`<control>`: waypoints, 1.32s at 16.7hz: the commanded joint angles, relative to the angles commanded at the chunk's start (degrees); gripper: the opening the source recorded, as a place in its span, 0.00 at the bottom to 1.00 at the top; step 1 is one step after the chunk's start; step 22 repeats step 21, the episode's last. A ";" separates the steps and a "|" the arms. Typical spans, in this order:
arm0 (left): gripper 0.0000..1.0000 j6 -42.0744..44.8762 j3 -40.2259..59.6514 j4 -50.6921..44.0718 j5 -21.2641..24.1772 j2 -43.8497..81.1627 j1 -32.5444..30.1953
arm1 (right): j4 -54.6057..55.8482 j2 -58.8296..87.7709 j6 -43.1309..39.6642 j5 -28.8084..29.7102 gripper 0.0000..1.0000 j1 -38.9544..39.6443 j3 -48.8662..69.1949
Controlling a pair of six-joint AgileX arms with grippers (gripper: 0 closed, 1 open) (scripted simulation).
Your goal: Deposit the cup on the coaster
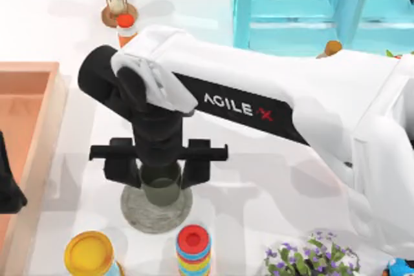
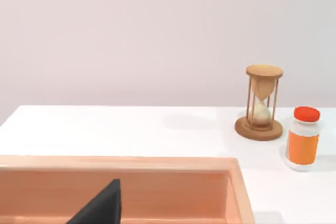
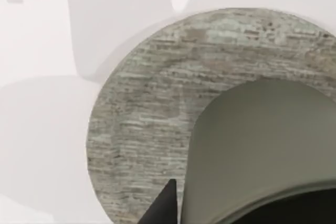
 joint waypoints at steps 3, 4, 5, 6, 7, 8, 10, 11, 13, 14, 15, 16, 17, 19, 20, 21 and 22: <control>1.00 0.00 0.00 0.00 0.00 0.00 0.00 | 0.00 0.00 0.00 0.00 0.08 0.00 0.00; 1.00 0.00 0.00 0.00 0.00 0.00 0.00 | 0.00 0.00 0.00 0.00 0.15 0.00 0.00; 1.00 0.00 0.00 0.00 0.00 0.00 0.00 | 0.00 0.00 0.00 0.00 0.23 0.00 0.00; 1.00 0.00 0.00 0.00 0.00 0.00 0.00 | 0.00 0.00 0.00 0.00 0.30 0.00 0.00; 1.00 0.00 0.00 0.00 0.00 0.00 0.00 | 0.00 0.00 0.00 0.00 0.38 0.00 0.00; 1.00 0.00 0.00 0.00 0.00 0.00 0.00 | 0.00 0.00 0.00 0.00 0.45 0.00 0.00; 1.00 0.00 0.00 0.00 0.00 0.00 0.00 | 0.00 0.00 0.00 0.00 0.60 0.00 0.00; 1.00 0.00 0.00 0.00 0.00 0.00 0.00 | 0.00 0.00 0.00 0.00 0.68 0.00 0.00; 1.00 0.00 0.00 0.00 0.00 0.00 0.00 | 0.00 0.00 0.00 0.00 0.83 0.00 0.00; 1.00 0.00 0.00 0.00 0.00 0.00 0.00 | 0.00 0.00 0.00 0.00 0.90 0.00 0.00; 1.00 0.00 0.00 0.00 0.00 0.00 0.00 | 0.00 0.00 0.00 0.00 0.98 0.00 0.00; 1.00 0.00 0.00 0.00 0.00 0.00 0.00 | 0.00 0.00 0.00 0.00 1.00 0.00 0.00; 1.00 0.00 0.00 0.00 0.00 0.00 0.00 | 0.00 0.00 0.00 0.00 1.00 0.00 0.00; 1.00 0.00 0.00 0.00 0.00 0.00 0.00 | 0.00 0.00 0.00 0.00 1.00 0.00 0.00; 1.00 0.00 0.00 0.00 0.00 0.00 0.00 | 0.00 0.00 0.00 0.00 1.00 0.00 0.00; 1.00 0.00 0.00 0.00 0.00 0.00 0.00 | 0.00 0.00 0.00 0.00 1.00 0.00 0.00; 1.00 0.00 0.00 0.00 0.00 0.00 0.00 | 0.00 0.00 0.00 0.00 1.00 0.00 0.00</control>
